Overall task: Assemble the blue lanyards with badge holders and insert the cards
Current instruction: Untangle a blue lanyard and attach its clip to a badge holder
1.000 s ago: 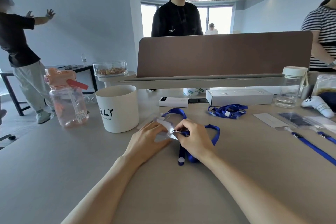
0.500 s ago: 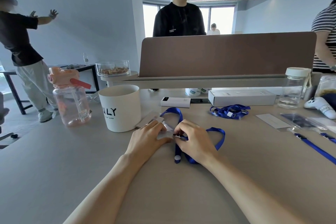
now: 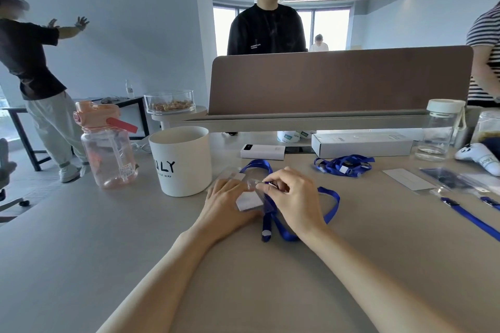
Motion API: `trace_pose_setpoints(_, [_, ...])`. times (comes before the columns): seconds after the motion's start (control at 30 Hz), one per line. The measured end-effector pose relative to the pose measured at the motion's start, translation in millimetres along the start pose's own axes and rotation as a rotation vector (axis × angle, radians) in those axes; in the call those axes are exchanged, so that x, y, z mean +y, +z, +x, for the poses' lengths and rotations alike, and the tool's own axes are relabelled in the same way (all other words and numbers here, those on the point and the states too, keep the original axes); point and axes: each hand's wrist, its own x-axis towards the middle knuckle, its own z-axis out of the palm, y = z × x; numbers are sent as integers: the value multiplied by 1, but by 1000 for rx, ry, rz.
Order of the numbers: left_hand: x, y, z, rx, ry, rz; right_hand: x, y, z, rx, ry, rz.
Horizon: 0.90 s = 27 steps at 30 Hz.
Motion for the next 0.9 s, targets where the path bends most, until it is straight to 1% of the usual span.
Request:
trace_pose_setpoints(0.07, [0,-4,2,-158,-124,-169,-5,-3,1,-52,218,173])
trace_pose_setpoints(0.13, [1,-10,3,-262,-189,-462,-8,-8,3,-85,354,300])
trace_pose_setpoints(0.2, [11,-18,1,-314,-191,-697,-9,-11,6,-106,425,413])
trace_pose_setpoints(0.27, [25,-24,-1,-354,-177,-817,-9,-12,6,-131,460,472])
trace_pose_setpoints(0.33, [35,-27,-1,-381,-206,-905,-11,-12,6,-131,501,471])
trace_pose_setpoints(0.4, [39,-28,-1,-367,-258,-941,-15,-16,9,-98,586,558])
trace_pose_setpoints(0.5, [43,-26,-2,-382,-281,-981,-18,-23,15,4,677,803])
trace_pose_setpoints(0.6, [50,-20,-3,-404,-283,-886,-20,-25,16,87,725,966])
trace_pose_setpoints(0.63, [51,-18,-2,-385,-286,-811,-19,-25,15,109,741,1002])
trace_pose_setpoints(0.7, [52,-16,-1,-288,-298,-691,-17,-25,14,155,777,1041])
trace_pose_setpoints(0.77, [47,-17,0,-159,-344,-661,-13,-25,15,209,818,1056])
trace_pose_setpoints(0.8, [44,-19,0,-125,-368,-668,-9,-26,15,231,838,1067])
trace_pose_setpoints(0.83, [40,-21,0,-126,-379,-676,-6,-27,16,247,855,1082])
trace_pose_setpoints(0.9, [36,-23,0,-211,-357,-650,-3,-28,17,246,869,1132])
